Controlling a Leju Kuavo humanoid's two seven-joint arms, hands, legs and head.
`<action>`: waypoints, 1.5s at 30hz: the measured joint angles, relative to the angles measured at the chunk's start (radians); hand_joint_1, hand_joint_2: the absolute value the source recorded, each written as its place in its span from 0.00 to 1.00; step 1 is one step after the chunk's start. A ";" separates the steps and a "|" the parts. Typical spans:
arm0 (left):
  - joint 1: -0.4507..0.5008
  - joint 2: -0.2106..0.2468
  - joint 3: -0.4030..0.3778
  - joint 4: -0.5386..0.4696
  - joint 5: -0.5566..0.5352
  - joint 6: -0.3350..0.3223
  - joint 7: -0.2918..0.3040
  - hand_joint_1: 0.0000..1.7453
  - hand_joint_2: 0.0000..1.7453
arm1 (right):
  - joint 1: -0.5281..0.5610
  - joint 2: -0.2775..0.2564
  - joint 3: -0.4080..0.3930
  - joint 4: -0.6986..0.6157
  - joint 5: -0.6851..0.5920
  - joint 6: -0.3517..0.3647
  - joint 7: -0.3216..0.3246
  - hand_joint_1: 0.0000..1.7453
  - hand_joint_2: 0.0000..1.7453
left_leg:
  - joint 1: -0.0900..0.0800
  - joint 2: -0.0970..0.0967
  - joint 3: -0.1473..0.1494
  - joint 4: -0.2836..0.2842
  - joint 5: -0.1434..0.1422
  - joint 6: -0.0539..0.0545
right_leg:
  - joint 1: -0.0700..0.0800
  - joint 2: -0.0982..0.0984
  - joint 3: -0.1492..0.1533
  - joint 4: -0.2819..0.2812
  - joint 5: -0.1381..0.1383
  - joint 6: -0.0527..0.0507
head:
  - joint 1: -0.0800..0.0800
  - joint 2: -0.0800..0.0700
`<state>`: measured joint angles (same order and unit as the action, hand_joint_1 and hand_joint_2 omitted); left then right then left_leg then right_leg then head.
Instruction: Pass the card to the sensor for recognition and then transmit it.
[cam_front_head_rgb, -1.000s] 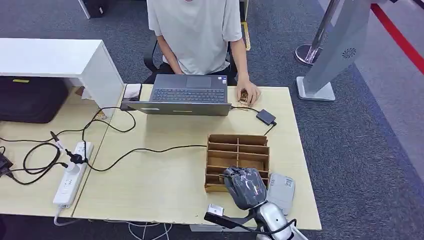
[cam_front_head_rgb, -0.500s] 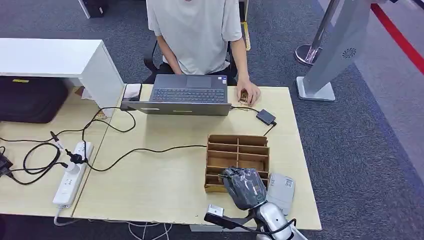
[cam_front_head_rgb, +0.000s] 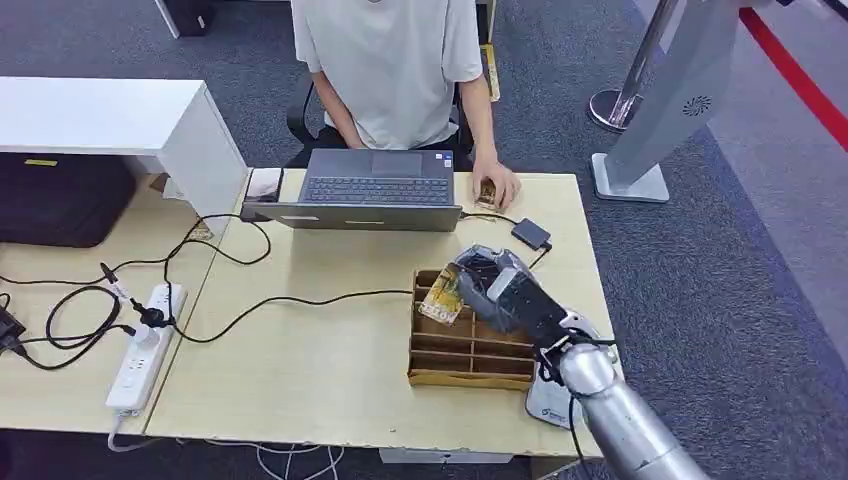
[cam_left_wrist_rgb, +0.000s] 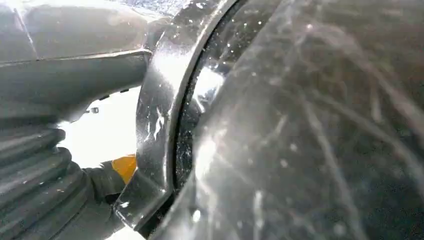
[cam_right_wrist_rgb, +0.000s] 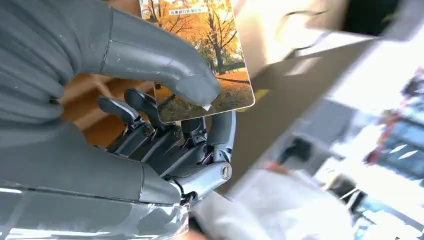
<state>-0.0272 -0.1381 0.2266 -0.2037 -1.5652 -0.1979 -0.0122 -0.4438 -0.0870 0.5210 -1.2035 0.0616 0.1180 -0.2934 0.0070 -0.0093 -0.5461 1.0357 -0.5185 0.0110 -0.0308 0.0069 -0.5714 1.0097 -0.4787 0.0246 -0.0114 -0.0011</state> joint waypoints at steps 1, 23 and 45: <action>-0.001 0.000 -0.005 0.000 0.000 -0.003 -0.002 0.00 1.00 | -0.021 -0.001 -0.011 0.002 -0.037 0.027 0.000 1.00 1.00 | 0.000 0.000 0.000 0.000 0.000 0.000 | 0.000 0.000 0.000 0.000 0.000 0.000 | 0.000 0.000; -0.029 0.014 -0.165 0.000 0.000 -0.034 -0.011 0.00 1.00 | -0.448 0.069 0.187 0.478 0.801 -0.726 0.297 1.00 1.00 | 0.000 -0.003 -0.001 0.000 0.001 0.000 | 0.000 -0.003 0.000 0.001 0.000 0.000 | 0.000 0.000; -0.030 0.020 -0.178 0.000 0.026 -0.060 -0.018 0.00 1.00 | -0.483 0.028 0.173 0.578 1.112 -0.723 0.390 0.00 1.00 | 0.000 -0.004 -0.003 0.002 0.002 0.001 | 0.000 -0.004 -0.001 0.001 0.001 0.001 | 0.000 0.000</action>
<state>-0.0576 -0.1179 0.0484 -0.2037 -1.5389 -0.2575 -0.0305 -0.9273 -0.0588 0.6943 -0.6252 1.1739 -0.6054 0.0969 0.0072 -0.0136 -0.5488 1.0373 -0.5166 0.0116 -0.0313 0.0034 -0.5726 1.0104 -0.4780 0.0254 -0.0118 -0.0011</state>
